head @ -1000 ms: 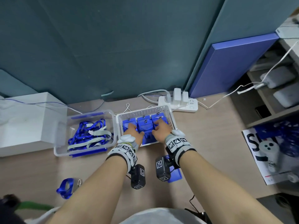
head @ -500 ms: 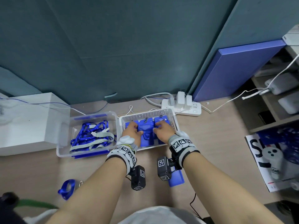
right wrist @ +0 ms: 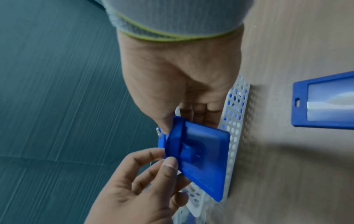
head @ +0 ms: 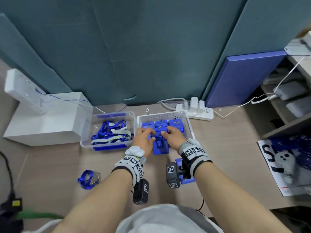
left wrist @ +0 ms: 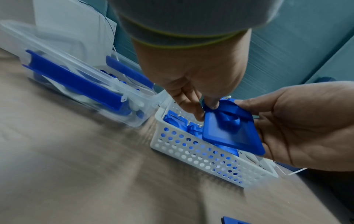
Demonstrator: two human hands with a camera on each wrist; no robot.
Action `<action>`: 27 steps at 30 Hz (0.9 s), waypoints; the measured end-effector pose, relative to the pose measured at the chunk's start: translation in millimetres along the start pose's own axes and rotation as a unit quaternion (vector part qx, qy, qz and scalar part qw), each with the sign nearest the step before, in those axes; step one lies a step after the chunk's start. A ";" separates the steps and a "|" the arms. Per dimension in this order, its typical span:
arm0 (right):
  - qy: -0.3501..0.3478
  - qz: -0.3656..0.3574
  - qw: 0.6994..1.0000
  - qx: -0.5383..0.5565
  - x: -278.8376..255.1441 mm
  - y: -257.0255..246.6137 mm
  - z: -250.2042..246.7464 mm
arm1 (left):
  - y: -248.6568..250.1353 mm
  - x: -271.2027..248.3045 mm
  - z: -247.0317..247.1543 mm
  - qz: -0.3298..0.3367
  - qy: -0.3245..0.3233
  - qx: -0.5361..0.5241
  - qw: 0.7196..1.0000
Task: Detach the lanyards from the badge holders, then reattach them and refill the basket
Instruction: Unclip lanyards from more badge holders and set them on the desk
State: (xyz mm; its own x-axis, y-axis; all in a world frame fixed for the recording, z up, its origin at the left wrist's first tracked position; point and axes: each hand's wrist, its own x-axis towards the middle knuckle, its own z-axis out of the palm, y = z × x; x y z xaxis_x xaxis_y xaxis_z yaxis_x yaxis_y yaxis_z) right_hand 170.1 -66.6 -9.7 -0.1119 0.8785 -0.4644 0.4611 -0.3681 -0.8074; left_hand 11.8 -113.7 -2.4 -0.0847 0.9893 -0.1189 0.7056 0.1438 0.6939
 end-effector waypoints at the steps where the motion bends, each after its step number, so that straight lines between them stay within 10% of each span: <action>1: -0.001 -0.007 1.000 -0.001 -3.4 0.2 0.6 | -1.7 -2.3 0.5 0.002 0.006 -0.006 1.000; 27: -0.050 -0.069 0.996 0.026 -44.2 -3.8 35.6 | -30.9 -52.7 -15.9 -0.188 0.053 -0.330 0.924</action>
State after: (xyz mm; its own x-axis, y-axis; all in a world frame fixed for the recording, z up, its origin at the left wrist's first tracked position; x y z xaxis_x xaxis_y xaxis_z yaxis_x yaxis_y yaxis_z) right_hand 141.9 -114.9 0.9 -0.2593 0.8885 -0.3786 0.3900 -0.2623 -0.8827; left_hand -16.8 -169.8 -6.3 -0.3289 0.8583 -0.3938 0.0337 0.4274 0.9034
